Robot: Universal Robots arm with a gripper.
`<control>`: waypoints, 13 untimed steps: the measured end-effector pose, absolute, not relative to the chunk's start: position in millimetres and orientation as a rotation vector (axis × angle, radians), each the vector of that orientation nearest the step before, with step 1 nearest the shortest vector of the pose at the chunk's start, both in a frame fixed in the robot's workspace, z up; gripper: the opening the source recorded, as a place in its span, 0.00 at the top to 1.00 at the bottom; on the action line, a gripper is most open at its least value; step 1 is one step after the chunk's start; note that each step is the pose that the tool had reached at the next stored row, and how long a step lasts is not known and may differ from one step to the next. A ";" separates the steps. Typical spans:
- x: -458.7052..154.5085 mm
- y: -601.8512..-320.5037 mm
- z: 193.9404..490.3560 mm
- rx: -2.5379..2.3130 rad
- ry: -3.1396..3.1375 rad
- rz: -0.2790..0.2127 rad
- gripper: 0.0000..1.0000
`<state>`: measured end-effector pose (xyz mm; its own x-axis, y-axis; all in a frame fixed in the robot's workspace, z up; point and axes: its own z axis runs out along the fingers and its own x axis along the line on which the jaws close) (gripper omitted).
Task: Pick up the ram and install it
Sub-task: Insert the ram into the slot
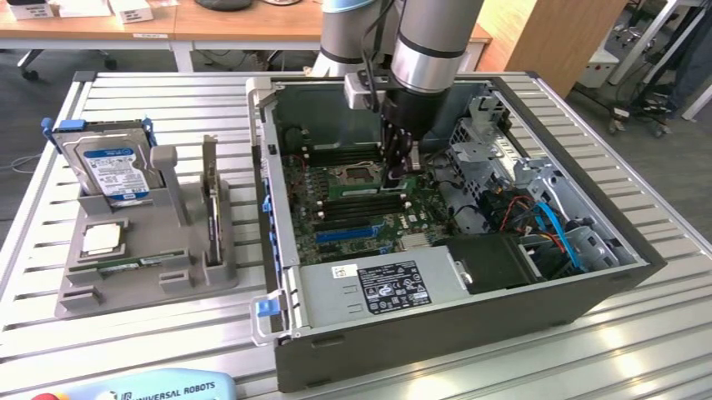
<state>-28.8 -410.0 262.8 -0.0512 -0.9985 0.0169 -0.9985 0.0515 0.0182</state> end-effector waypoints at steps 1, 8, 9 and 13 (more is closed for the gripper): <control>-28.9 -410.0 262.0 2.145 -2.261 -0.002 0.89; -29.1 -409.8 256.8 2.137 -2.269 -0.003 0.89; -29.1 -409.8 256.2 2.137 -2.269 -0.003 0.89; -29.1 -409.8 254.7 2.136 -2.270 -0.003 0.89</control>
<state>-29.1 -409.8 254.7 -0.0605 -0.9980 0.0168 -0.9980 0.0608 0.0182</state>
